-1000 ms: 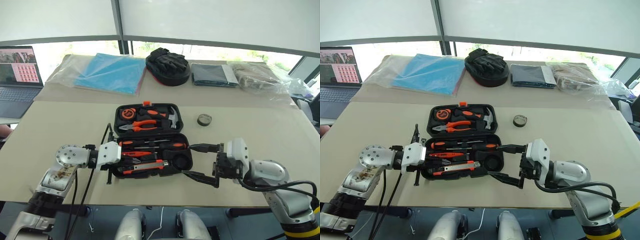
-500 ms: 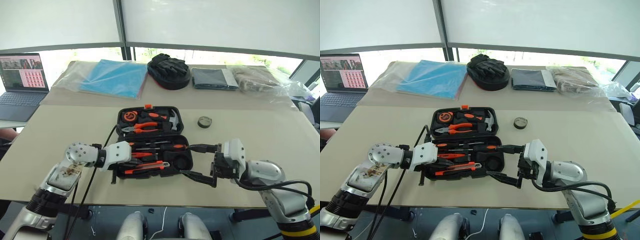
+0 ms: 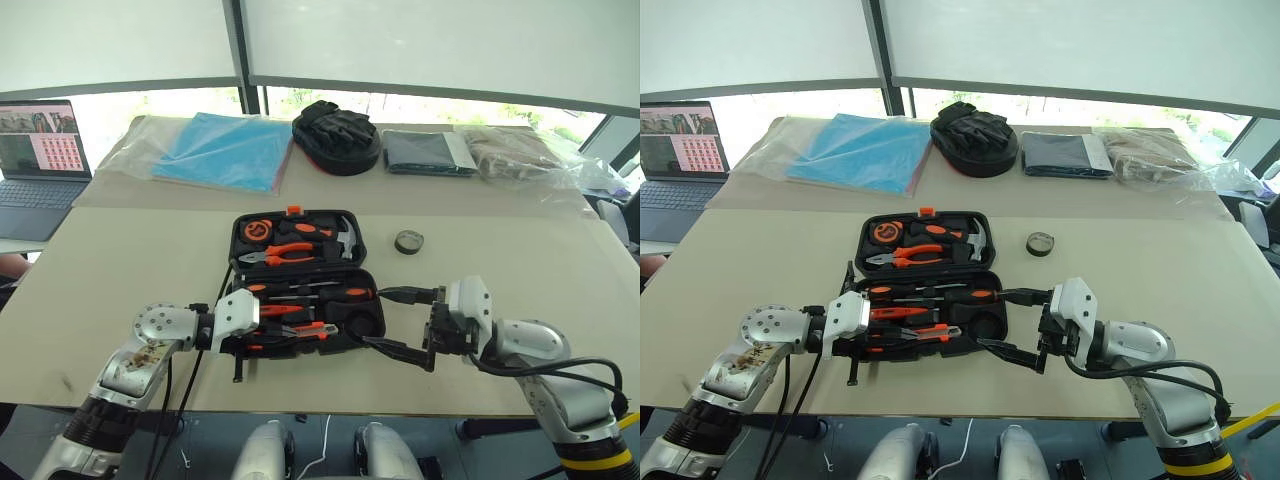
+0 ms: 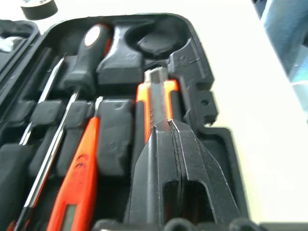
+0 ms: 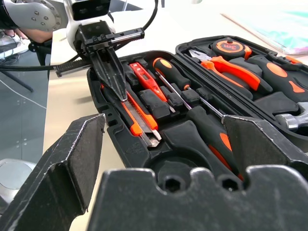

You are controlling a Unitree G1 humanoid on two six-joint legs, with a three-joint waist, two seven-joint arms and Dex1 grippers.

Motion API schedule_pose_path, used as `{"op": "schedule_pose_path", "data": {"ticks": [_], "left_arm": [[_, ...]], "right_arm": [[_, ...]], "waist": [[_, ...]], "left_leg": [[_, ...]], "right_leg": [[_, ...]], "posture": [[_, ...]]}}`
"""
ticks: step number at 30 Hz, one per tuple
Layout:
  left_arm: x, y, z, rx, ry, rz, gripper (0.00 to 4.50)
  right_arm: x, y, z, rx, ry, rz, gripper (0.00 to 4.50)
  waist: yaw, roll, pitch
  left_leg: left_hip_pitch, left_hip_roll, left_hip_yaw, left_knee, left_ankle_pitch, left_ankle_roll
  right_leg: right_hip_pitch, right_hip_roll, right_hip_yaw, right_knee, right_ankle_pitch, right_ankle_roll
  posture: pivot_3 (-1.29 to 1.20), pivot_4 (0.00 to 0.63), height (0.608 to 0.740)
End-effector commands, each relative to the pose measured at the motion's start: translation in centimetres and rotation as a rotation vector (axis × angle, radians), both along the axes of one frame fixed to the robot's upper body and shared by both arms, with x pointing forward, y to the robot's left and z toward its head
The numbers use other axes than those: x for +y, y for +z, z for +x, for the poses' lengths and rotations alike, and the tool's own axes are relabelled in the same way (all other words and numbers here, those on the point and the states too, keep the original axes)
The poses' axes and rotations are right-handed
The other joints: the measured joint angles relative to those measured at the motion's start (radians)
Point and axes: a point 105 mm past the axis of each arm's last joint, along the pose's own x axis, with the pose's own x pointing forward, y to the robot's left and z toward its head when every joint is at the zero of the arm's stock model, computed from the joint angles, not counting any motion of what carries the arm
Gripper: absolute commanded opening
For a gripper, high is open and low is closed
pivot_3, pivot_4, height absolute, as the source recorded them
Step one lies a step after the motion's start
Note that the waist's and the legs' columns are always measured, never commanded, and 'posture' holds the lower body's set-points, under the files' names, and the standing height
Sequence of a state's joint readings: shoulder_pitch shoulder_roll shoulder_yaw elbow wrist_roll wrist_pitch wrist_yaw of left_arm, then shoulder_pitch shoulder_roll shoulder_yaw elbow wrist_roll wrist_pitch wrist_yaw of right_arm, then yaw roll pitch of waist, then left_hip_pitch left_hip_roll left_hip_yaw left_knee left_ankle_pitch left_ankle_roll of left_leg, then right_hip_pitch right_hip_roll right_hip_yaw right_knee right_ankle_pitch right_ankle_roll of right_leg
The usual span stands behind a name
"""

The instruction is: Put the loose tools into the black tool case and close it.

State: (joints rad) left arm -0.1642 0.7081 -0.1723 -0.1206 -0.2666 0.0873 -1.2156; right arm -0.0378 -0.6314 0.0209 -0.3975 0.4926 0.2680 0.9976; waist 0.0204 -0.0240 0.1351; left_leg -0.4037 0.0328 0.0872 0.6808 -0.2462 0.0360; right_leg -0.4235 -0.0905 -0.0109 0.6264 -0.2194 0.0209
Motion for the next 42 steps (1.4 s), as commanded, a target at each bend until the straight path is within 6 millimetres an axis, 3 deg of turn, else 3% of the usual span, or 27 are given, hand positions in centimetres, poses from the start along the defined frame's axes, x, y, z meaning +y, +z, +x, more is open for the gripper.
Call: {"op": "schedule_pose_path", "data": {"ticks": [1, 4, 7, 11, 14, 17, 21, 23, 29, 31, 34, 37, 42], "left_arm": [[0.8, -2.1, -0.2, 0.041, 0.035, 0.094, 0.02], [0.8, -2.4, -0.4, 0.080, 0.043, 0.094, 0.02], [0.4, -0.6, 0.0, 0.035, 0.056, -0.008, 0.70], [2.1, 3.9, 2.4, -0.087, 0.207, -0.169, 2.13], [4.0, 6.9, 1.8, -0.114, 0.222, -0.302, 3.28], [7.8, 7.5, 0.7, -0.073, 0.280, -0.296, 4.38], [10.1, 7.9, 0.7, -0.098, 0.356, -0.310, 4.49], [11.0, 8.9, 1.2, -0.138, 0.412, -0.396, 4.49], [10.0, 8.9, 1.1, -0.105, 0.421, -0.497, 4.49], [9.5, 8.9, 1.1, -0.084, 0.413, -0.518, 4.49], [8.8, 8.7, 1.1, -0.064, 0.386, -0.512, 4.49], [7.3, 9.1, 1.5, -0.075, 0.319, -0.511, 4.49], [5.2, 9.4, 1.8, -0.099, 0.236, -0.497, 4.49]], "right_arm": [[-0.2, 1.0, 0.0, -0.051, 0.000, 0.010, 4.50], [-0.3, 1.1, 0.0, -0.047, -0.003, 0.006, 4.50], [-1.2, 1.3, 0.0, -0.049, -0.033, 0.004, 4.50], [-2.9, 1.8, -0.1, -0.049, -0.096, 0.013, 4.50], [-5.6, 1.5, -0.1, -0.048, -0.212, 0.000, 4.50], [-9.9, 0.9, 0.2, -0.073, -0.436, 0.008, 4.50], [-12.2, -0.4, 0.5, -0.106, -0.561, 0.004, 4.50], [-12.4, 0.3, 1.4, -0.139, -0.608, 0.020, 4.50], [-9.0, 4.2, 6.6, -0.127, -0.549, -0.031, 4.50], [-6.8, 5.3, 8.6, -0.064, -0.471, -0.141, 4.50], [-5.8, 6.0, 11.1, 0.000, -0.458, -0.259, 4.50], [-5.1, 4.3, 14.1, 0.093, -0.427, -0.471, 4.50], [-5.1, 1.8, 16.5, 0.143, -0.387, -0.670, 4.50]], "waist": [[-0.005, 0.000, 0.000], [-0.008, 0.000, 0.000], [-0.008, 0.000, 0.000], [-0.008, -0.002, 0.002], [-0.008, -0.004, 0.002], [-0.011, -0.004, 0.003], [-0.010, -0.003, 0.003], [-0.009, -0.003, 0.003], [-0.024, -0.003, 0.004], [-0.032, -0.003, 0.006], [-0.033, -0.004, 0.007], [-0.028, -0.004, 0.007], [-0.024, -0.004, 0.007]], "left_leg": [[0.000, 0.000, 0.000, 0.000, 0.000, 0.000], [0.002, 0.000, 0.000, 0.000, 0.000, 0.000], [0.003, 0.000, 0.001, 0.000, 0.000, 0.000], [0.001, 0.001, 0.000, 0.000, 0.000, 0.000], [0.000, 0.001, 0.000, 0.000, 0.000, 0.000], [0.000, 0.001, 0.000, -0.001, -0.001, 0.000], [0.001, 0.001, 0.001, -0.001, -0.001, 0.000], [0.001, 0.001, 0.001, -0.001, -0.001, -0.001], [0.003, 0.001, 0.004, 0.000, 0.001, -0.002], [0.003, 0.002, 0.004, 0.000, 0.001, -0.002], [0.002, 0.002, 0.003, -0.001, 0.001, -0.002], [0.001, 0.001, 0.001, -0.003, 0.001, -0.002], [-0.005, -0.001, 0.001, -0.003, -0.001, 0.000]], "right_leg": [[0.000, 0.000, 0.000, 0.000, 0.000, 0.000], [0.002, 0.000, 0.000, 0.000, -0.001, -0.001], [0.002, 0.000, 0.000, 0.000, -0.003, -0.001], [0.000, 0.000, 0.000, 0.000, 0.000, 0.000], [0.000, 0.000, -0.001, 0.000, 0.000, 0.000], [-0.001, 0.000, 0.000, -0.001, -0.001, 0.000], [0.000, -0.001, 0.000, -0.001, -0.001, 0.000], [0.000, -0.001, 0.000, -0.001, -0.005, 0.000], [0.000, -0.001, 0.002, 0.000, -0.003, -0.003], [0.000, -0.001, 0.003, 0.001, 0.000, -0.007], [-0.002, 0.000, 0.002, 0.001, 0.000, -0.008], [-0.003, 0.000, -0.001, 0.001, 0.001, -0.006], [-0.005, -0.001, -0.002, -0.002, 0.003, -0.002]], "posture": [[0.00, 0.150, 0.740], [0.00, 0.150, 0.740], [0.00, 0.150, 0.740], [0.00, 0.150, 0.740], [0.00, 0.150, 0.740], [0.00, 0.150, 0.740], [0.00, 0.150, 0.740], [0.00, 0.150, 0.740], [0.00, 0.150, 0.740], [0.00, 0.150, 0.740], [0.00, 0.150, 0.740], [0.00, 0.150, 0.740], [0.00, 0.150, 0.740]]}}
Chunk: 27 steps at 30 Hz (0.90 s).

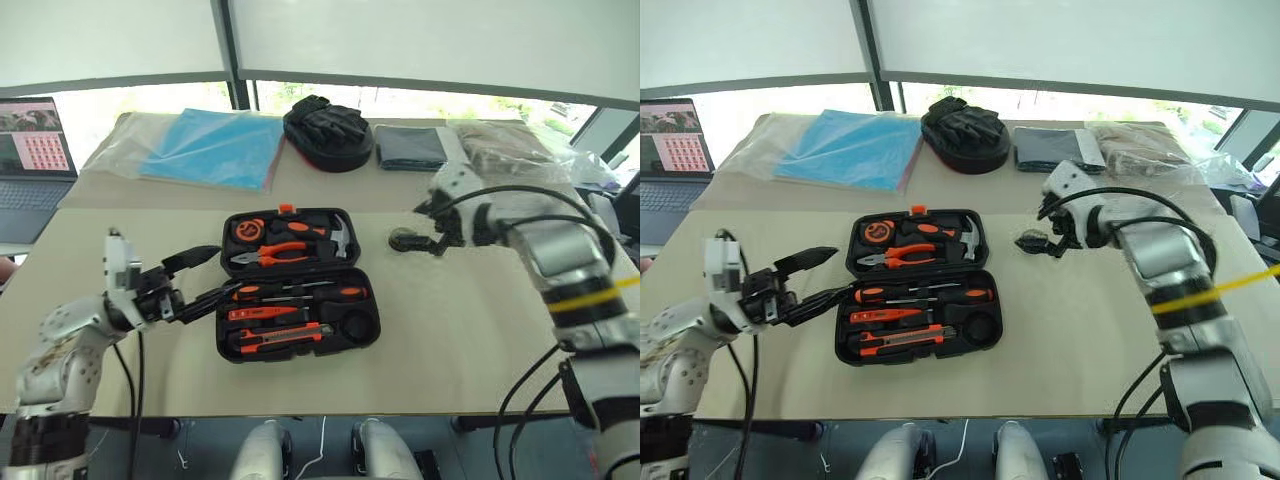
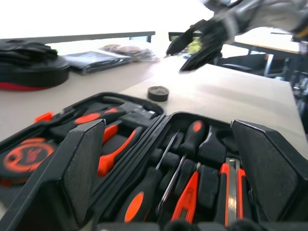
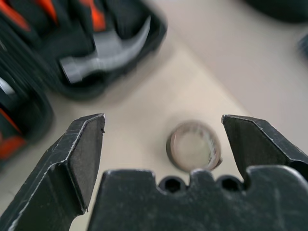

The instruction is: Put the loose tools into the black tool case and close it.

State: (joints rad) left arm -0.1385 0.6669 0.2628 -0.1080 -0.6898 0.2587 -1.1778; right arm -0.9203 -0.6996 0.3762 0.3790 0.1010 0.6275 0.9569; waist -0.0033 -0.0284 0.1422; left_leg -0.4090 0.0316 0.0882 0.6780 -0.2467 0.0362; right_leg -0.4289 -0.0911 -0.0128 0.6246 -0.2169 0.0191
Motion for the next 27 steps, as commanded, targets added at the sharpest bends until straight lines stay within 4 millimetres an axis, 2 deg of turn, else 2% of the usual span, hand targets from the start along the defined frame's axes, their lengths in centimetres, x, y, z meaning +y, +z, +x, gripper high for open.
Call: {"op": "schedule_pose_path", "data": {"ticks": [1, 4, 7, 11, 14, 18, 20, 22, 24, 27], "left_arm": [[-1.6, 0.9, -0.1, -0.074, -0.057, 0.029, 4.49], [-2.2, 0.7, -0.2, -0.082, -0.069, 0.033, 4.49], [-2.5, 0.3, -0.4, -0.078, -0.074, 0.028, 4.50], [-2.4, -0.7, -0.8, -0.057, -0.085, 0.039, 4.50], [-2.3, -1.1, -1.0, -0.051, -0.094, 0.063, 4.50], [-2.0, -1.3, -1.3, -0.056, -0.101, 0.085, 4.50], [-1.8, -1.6, -1.9, -0.045, -0.116, 0.103, 4.50], [-1.6, -2.2, -2.9, -0.036, -0.154, 0.155, 4.50], [-1.3, -3.0, -3.7, -0.026, -0.192, 0.214, 4.50], [-0.4, -4.3, -4.7, -0.009, -0.220, 0.312, 4.50]], "right_arm": [[-0.8, -0.9, 1.3, 0.027, 0.016, -0.110, 4.50], [-0.4, -1.2, 2.1, 0.033, 0.041, -0.125, 4.50], [-0.2, -1.9, 2.2, 0.067, 0.063, -0.129, 3.80], [-0.4, -2.3, 2.7, 0.054, 0.068, -0.155, 2.34], [-0.5, -2.3, 3.0, 0.036, 0.073, -0.154, 1.41], [0.2, -1.3, 3.3, -0.028, 0.121, -0.112, 0.05], [0.7, 0.0, 2.9, -0.070, 0.203, -0.089, 0.05], [2.5, 2.1, 0.8, -0.053, 0.396, -0.008, 0.05], [4.2, 3.5, -2.0, -0.002, 0.551, 0.055, 0.05], [6.2, 4.3, -5.8, 0.075, 0.644, 0.120, 0.05]], "waist": [[0.000, 0.000, 0.000], [-0.009, 0.000, 0.000], [-0.013, 0.000, 0.000], [-0.015, 0.000, 0.000], [-0.015, 0.000, 0.000], [-0.012, 0.000, 0.000], [-0.014, 0.001, 0.000], [-0.016, 0.002, 0.001], [-0.017, 0.003, 0.002], [-0.015, 0.003, 0.002]], "left_leg": [[-0.001, 0.000, 0.000, 0.000, 0.000, 0.000], [-0.009, -0.002, 0.001, 0.001, 0.000, 0.001], [-0.011, -0.001, 0.001, 0.002, 0.000, 0.001], [-0.011, 0.000, 0.001, 0.002, 0.000, 0.000], [-0.010, 0.000, 0.002, 0.002, 0.000, 0.000], [-0.008, 0.000, 0.002, 0.002, 0.002, -0.002], [-0.008, 0.000, 0.002, 0.002, 0.002, -0.002], [-0.007, 0.000, 0.002, 0.002, 0.002, -0.002], [-0.007, 0.001, 0.002, 0.001, 0.002, -0.002], [-0.007, 0.002, 0.002, 0.001, 0.001, -0.001]], "right_leg": [[-0.001, 0.000, 0.000, -0.001, 0.000, 0.001], [-0.008, -0.001, 0.002, 0.000, 0.002, 0.004], [-0.009, -0.001, 0.001, 0.001, 0.003, 0.005], [-0.009, 0.000, 0.001, 0.001, 0.003, 0.005], [-0.009, 0.000, 0.002, 0.000, 0.003, 0.004], [-0.008, 0.000, 0.002, 0.002, 0.004, 0.003], [-0.008, 0.000, 0.002, 0.003, 0.004, 0.003], [-0.009, 0.000, 0.002, 0.003, 0.004, 0.003], [-0.009, 0.001, 0.003, 0.003, 0.004, 0.003], [-0.009, 0.001, 0.002, 0.003, 0.003, 0.002]], "posture": [[0.00, 0.150, 0.740], [0.00, 0.150, 0.740], [0.00, 0.150, 0.740], [0.00, 0.150, 0.740], [0.00, 0.150, 0.740], [0.00, 0.150, 0.740], [0.00, 0.150, 0.740], [0.00, 0.150, 0.740], [0.00, 0.150, 0.740], [0.00, 0.150, 0.740]]}}
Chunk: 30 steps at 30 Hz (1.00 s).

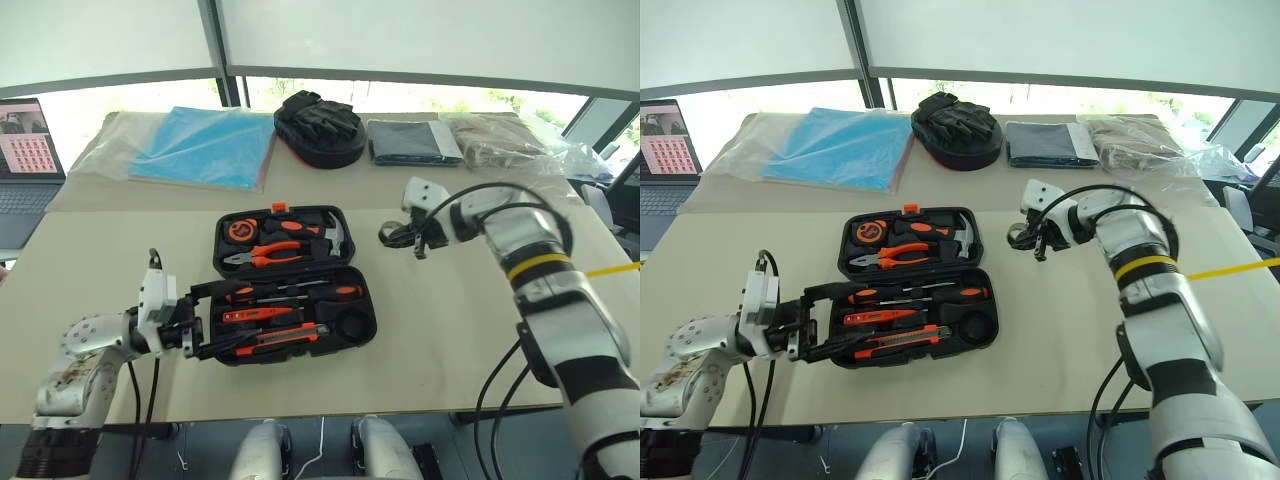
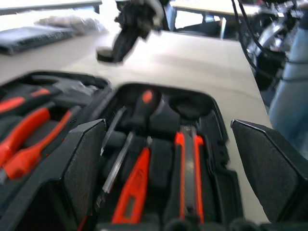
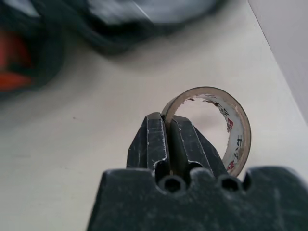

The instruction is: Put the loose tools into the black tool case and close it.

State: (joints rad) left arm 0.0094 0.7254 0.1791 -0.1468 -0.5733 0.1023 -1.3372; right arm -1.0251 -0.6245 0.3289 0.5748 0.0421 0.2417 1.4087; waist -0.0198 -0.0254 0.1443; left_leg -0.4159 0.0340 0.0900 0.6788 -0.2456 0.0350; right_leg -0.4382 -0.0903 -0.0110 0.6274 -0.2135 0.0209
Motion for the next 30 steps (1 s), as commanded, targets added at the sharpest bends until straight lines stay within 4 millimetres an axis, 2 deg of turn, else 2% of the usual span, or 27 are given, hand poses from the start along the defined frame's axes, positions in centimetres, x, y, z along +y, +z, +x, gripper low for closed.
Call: {"op": "schedule_pose_path", "data": {"ticks": [1, 3, 4, 7, 12, 23, 25, 27, 30], "left_arm": [[1.0, -0.6, -1.0, -0.042, -0.037, 0.120, 4.50], [2.3, -1.3, -1.2, -0.044, -0.016, 0.183, 4.50], [2.7, -1.2, -1.2, -0.048, -0.001, 0.186, 4.50], [2.8, -1.0, -1.6, -0.059, 0.009, 0.176, 4.50], [2.7, -1.1, -2.2, -0.055, -0.004, 0.179, 4.50], [2.3, -0.6, -1.9, -0.061, -0.007, 0.174, 4.50], [2.3, -0.4, -1.7, -0.060, 0.009, 0.162, 4.50], [2.4, -0.2, -1.7, -0.047, 0.024, 0.150, 4.50], [2.8, 0.0, -1.7, -0.020, 0.059, 0.134, 4.50]], "right_arm": [[3.4, 2.0, -5.4, 0.091, 0.174, 0.086, 0.05], [4.7, 1.2, -8.2, 0.142, 0.205, 0.096, 0.05], [5.1, 0.1, -9.2, 0.157, 0.209, 0.076, 0.05], [5.3, -2.5, -10.7, 0.182, 0.186, 0.022, 0.05], [4.9, -5.5, -11.2, 0.186, 0.131, -0.084, 0.05], [3.7, -7.3, -10.4, 0.162, 0.080, -0.203, 0.05], [3.8, -7.0, -10.8, 0.185, 0.101, -0.201, 0.78], [4.0, -6.4, -11.2, 0.200, 0.128, -0.174, 1.27], [4.6, -4.4, -12.4, 0.237, 0.221, -0.079, 2.36]], "waist": [[0.003, 0.000, 0.000], [0.006, 0.000, 0.000], [0.008, 0.000, 0.000], [0.015, 0.000, 0.000], [0.012, 0.000, 0.000], [0.015, -0.001, 0.000], [0.016, -0.001, 0.000], [0.018, -0.001, 0.000], [0.020, -0.001, 0.000]], "left_leg": [[0.000, 0.000, 0.000, 0.000, 0.000, 0.000], [0.000, 0.000, -0.001, 0.000, 0.000, 0.000], [0.000, 0.000, 0.000, 0.000, 0.000, 0.000], [0.000, 0.000, 0.000, 0.001, 0.000, 0.000], [0.000, -0.001, 0.002, 0.003, 0.000, 0.000], [0.001, 0.000, 0.001, 0.004, 0.001, -0.001], [0.001, 0.000, 0.001, 0.004, 0.001, -0.001], [0.001, 0.000, 0.001, 0.004, 0.001, -0.001], [0.001, 0.000, 0.000, 0.004, 0.000, 0.000]], "right_leg": [[0.000, 0.000, 0.000, 0.000, 0.000, 0.000], [0.000, -0.001, -0.001, 0.000, 0.000, -0.001], [0.000, -0.002, -0.001, 0.001, 0.000, -0.001], [0.000, -0.004, -0.003, 0.001, -0.001, -0.001], [0.000, -0.005, -0.002, 0.000, 0.000, -0.001], [0.001, -0.003, -0.002, 0.000, -0.001, -0.001], [0.001, -0.003, -0.002, 0.000, -0.001, -0.001], [0.001, -0.003, -0.002, 0.000, -0.001, -0.001], [0.001, -0.002, -0.003, 0.000, -0.001, -0.001]], "posture": [[0.00, 0.150, 0.740], [0.00, 0.150, 0.740], [0.00, 0.150, 0.740], [0.00, 0.150, 0.740], [0.00, 0.150, 0.740], [0.00, 0.150, 0.740], [0.00, 0.150, 0.740], [0.00, 0.150, 0.740], [0.00, 0.150, 0.740]]}}
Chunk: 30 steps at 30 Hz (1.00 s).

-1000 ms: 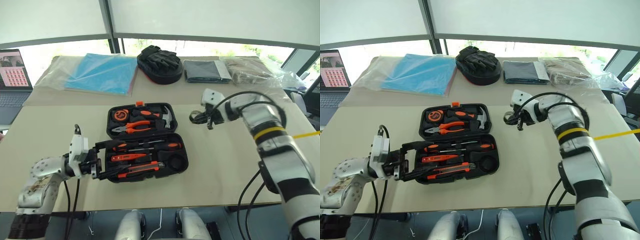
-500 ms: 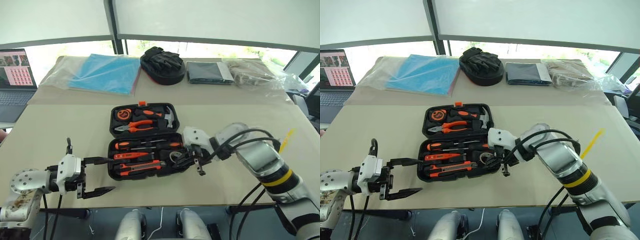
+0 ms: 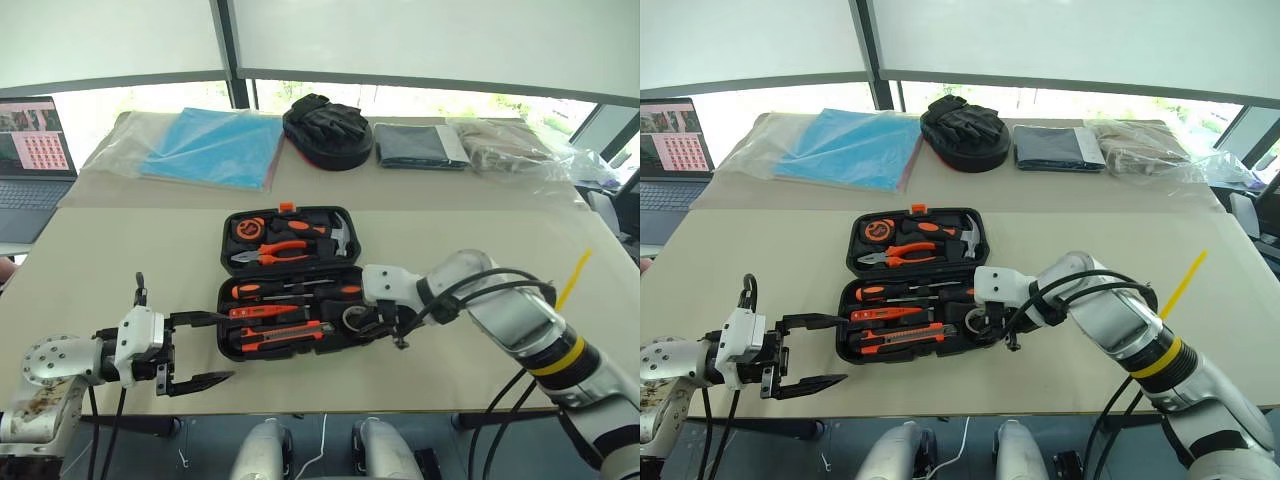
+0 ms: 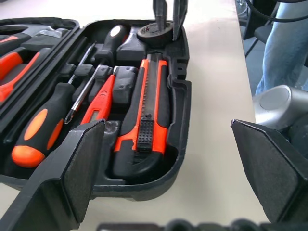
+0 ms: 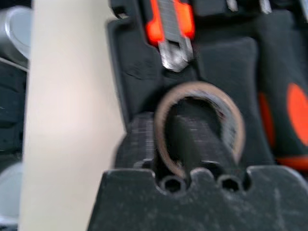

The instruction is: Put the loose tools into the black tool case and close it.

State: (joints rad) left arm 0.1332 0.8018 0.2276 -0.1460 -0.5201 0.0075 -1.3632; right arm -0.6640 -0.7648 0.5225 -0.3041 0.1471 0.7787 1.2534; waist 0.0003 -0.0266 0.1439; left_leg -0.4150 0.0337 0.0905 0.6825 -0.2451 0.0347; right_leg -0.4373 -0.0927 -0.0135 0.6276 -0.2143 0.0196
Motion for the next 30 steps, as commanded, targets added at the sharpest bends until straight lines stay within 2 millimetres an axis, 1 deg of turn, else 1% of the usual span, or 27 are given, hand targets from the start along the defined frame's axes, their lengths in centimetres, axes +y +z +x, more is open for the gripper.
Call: {"op": "schedule_pose_path", "data": {"ticks": [1, 4, 6, 7, 8, 9, 10, 11, 12, 14, 15, 16, 17, 18, 19, 20, 21, 23, 27, 30], "left_arm": [[0.8, 1.4, 0.3, -0.030, 0.050, -0.008, 4.50], [1.5, 1.8, 0.9, -0.052, 0.119, -0.020, 4.50], [2.2, 2.2, 1.4, -0.060, 0.175, -0.043, 4.50], [2.9, 2.3, 2.0, -0.057, 0.238, -0.056, 4.50], [3.7, 2.4, 2.5, -0.058, 0.292, -0.062, 4.24], [4.4, 2.3, 3.1, -0.057, 0.354, -0.061, 3.97], [5.0, 2.1, 3.5, -0.057, 0.405, -0.055, 3.84], [5.5, 2.0, 4.1, -0.065, 0.451, -0.050, 3.59], [5.7, 1.8, 4.5, -0.061, 0.487, -0.048, 3.13], [6.2, 1.5, 5.6, -0.061, 0.569, -0.038, 2.46], [6.3, 1.1, 6.2, -0.042, 0.619, -0.045, 2.01], [6.4, 0.9, 6.6, -0.029, 0.653, -0.049, 1.68], [6.4, 0.7, 7.2, -0.023, 0.695, -0.059, 1.28], [6.3, 0.5, 7.8, -0.014, 0.723, -0.070, 0.88], [5.8, 0.3, 8.3, -0.008, 0.733, -0.078, 0.60], [4.9, -0.1, 8.5, 0.014, 0.721, -0.079, 0.21], [4.1, -0.4, 8.7, 0.035, 0.700, -0.070, 0.10], [3.0, -0.8, 9.0, 0.048, 0.665, -0.056, 0.10], [1.9, -1.0, 9.9, 0.079, 0.636, -0.058, 0.10], [1.0, -1.0, 10.1, 0.090, 0.593, -0.058, 0.10]], "right_arm": [[0.5, 2.3, -2.1, 0.093, 0.117, 0.108, 2.57], [-0.1, 3.6, -1.8, 0.065, 0.134, 0.156, 2.57], [-0.7, 4.4, -1.1, 0.045, 0.109, 0.199, 2.57], [-1.4, 5.0, -0.4, 0.030, 0.074, 0.234, 2.57], [-2.1, 5.5, 0.4, 0.004, 0.040, 0.263, 2.62], [-2.8, 5.7, 1.7, -0.038, -0.022, 0.284, 2.34], [-3.5, 5.6, 2.7, -0.072, -0.075, 0.290, 2.08], [-4.1, 5.3, 3.9, -0.126, -0.130, 0.286, 1.96], [-4.7, 4.9, 4.9, -0.170, -0.177, 0.273, 1.54], [-5.4, 3.9, 6.4, -0.258, -0.225, 0.234, 0.87], [-5.4, 3.4, 7.2, -0.298, -0.258, 0.231, 0.39], [-5.4, 3.1, 7.8, -0.325, -0.278, 0.232, 0.15], [-5.1, 2.8, 8.5, -0.362, -0.304, 0.245, 0.00], [-4.9, 2.6, 9.1, -0.388, -0.325, 0.257, 0.00], [-4.5, 2.3, 9.5, -0.401, -0.326, 0.264, 0.00], [-4.2, 1.9, 9.9, -0.416, -0.333, 0.271, 0.00], [-3.9, 1.6, 10.3, -0.420, -0.338, 0.276, 0.00], [-3.3, 0.9, 10.8, -0.422, -0.330, 0.271, 0.00], [-1.8, 0.4, 11.2, -0.411, -0.291, 0.293, 0.00], [-0.5, 0.4, 10.4, -0.368, -0.216, 0.313, 0.00]], "waist": [[0.000, 0.000, 0.000], [-0.001, 0.000, 0.000], [-0.001, 0.000, 0.000], [-0.001, -0.001, 0.000], [-0.002, -0.001, 0.000], [-0.001, -0.001, 0.000], [0.000, -0.001, 0.000], [0.000, -0.001, 0.000], [0.000, -0.001, 0.000], [0.000, -0.001, 0.000], [-0.001, -0.001, 0.000], [-0.001, -0.001, 0.000], [-0.002, -0.001, 0.000], [-0.002, -0.002, 0.000], [-0.003, -0.002, 0.000], [-0.004, -0.002, 0.000], [-0.006, -0.002, 0.000], [-0.010, -0.002, 0.000], [-0.013, -0.002, 0.000], [-0.014, -0.002, 0.000]], "left_leg": [[0.000, 0.000, 0.000, 0.000, 0.000, 0.000], [0.000, 0.000, 0.000, -0.001, 0.000, 0.000], [0.000, 0.000, 0.000, -0.001, 0.000, 0.000], [0.000, 0.000, 0.000, -0.001, 0.000, 0.000], [0.000, 0.000, 0.000, -0.001, 0.000, 0.000], [0.000, 0.000, 0.000, -0.001, 0.000, 0.000], [0.000, 0.000, 0.000, -0.001, 0.000, 0.000], [0.001, 0.000, 0.000, 0.000, 0.000, 0.000], [0.001, 0.000, 0.000, 0.000, 0.000, 0.000], [0.001, 0.000, 0.000, 0.000, 0.000, -0.001], [0.001, 0.000, 0.000, 0.000, 0.001, -0.001], [0.001, 0.000, 0.001, 0.000, 0.001, -0.001], [0.001, 0.000, 0.001, 0.000, 0.001, -0.001], [0.001, -0.001, 0.001, 0.000, 0.001, -0.001], [0.001, -0.001, 0.001, -0.001, 0.001, -0.001], [0.001, -0.001, 0.001, -0.001, 0.001, -0.001], [0.001, -0.001, 0.001, -0.001, 0.001, -0.001], [0.000, -0.001, 0.001, -0.001, 0.001, -0.001], [0.000, -0.001, 0.001, -0.001, 0.001, -0.001], [0.000, -0.001, 0.000, -0.001, 0.001, -0.002]], "right_leg": [[0.000, 0.000, 0.000, 0.000, 0.000, 0.000], [-0.001, 0.001, 0.000, 0.000, 0.000, 0.000], [0.000, 0.001, 0.000, 0.000, 0.000, 0.000], [0.000, 0.001, 0.000, 0.000, 0.000, 0.000], [0.000, 0.001, 0.000, 0.000, 0.000, 0.000], [0.000, 0.001, 0.000, 0.000, 0.000, 0.000], [0.000, 0.001, 0.000, 0.000, 0.000, 0.000], [0.001, 0.001, 0.000, 0.000, 0.000, 0.000], [0.001, 0.001, 0.000, 0.000, 0.000, 0.000], [0.001, 0.001, 0.000, 0.000, 0.000, 0.000], [0.001, 0.001, 0.000, 0.001, 0.000, 0.000], [0.001, 0.001, 0.001, 0.001, 0.000, 0.000], [0.001, 0.001, 0.001, 0.001, 0.000, 0.000], [0.000, 0.001, 0.001, 0.002, 0.000, 0.000], [0.000, 0.002, 0.001, 0.002, 0.000, 0.000], [0.000, 0.002, 0.001, 0.002, 0.000, 0.000], [0.000, 0.002, 0.001, 0.002, 0.001, 0.000], [0.000, 0.002, 0.002, 0.002, 0.001, 0.001], [0.000, 0.002, 0.002, 0.002, 0.001, 0.001], [0.000, 0.003, 0.002, 0.003, 0.001, 0.001]], "posture": [[0.00, 0.150, 0.740], [0.00, 0.150, 0.740], [0.00, 0.150, 0.740], [0.00, 0.150, 0.740], [0.00, 0.150, 0.740], [0.00, 0.150, 0.740], [0.00, 0.150, 0.740], [0.00, 0.150, 0.740], [0.00, 0.150, 0.740], [0.00, 0.150, 0.740], [0.00, 0.150, 0.740], [0.00, 0.150, 0.740], [0.00, 0.150, 0.740], [0.00, 0.150, 0.740], [0.00, 0.150, 0.740], [0.00, 0.150, 0.740], [0.00, 0.150, 0.740], [0.00, 0.150, 0.740], [0.00, 0.150, 0.740], [0.00, 0.150, 0.740]]}}
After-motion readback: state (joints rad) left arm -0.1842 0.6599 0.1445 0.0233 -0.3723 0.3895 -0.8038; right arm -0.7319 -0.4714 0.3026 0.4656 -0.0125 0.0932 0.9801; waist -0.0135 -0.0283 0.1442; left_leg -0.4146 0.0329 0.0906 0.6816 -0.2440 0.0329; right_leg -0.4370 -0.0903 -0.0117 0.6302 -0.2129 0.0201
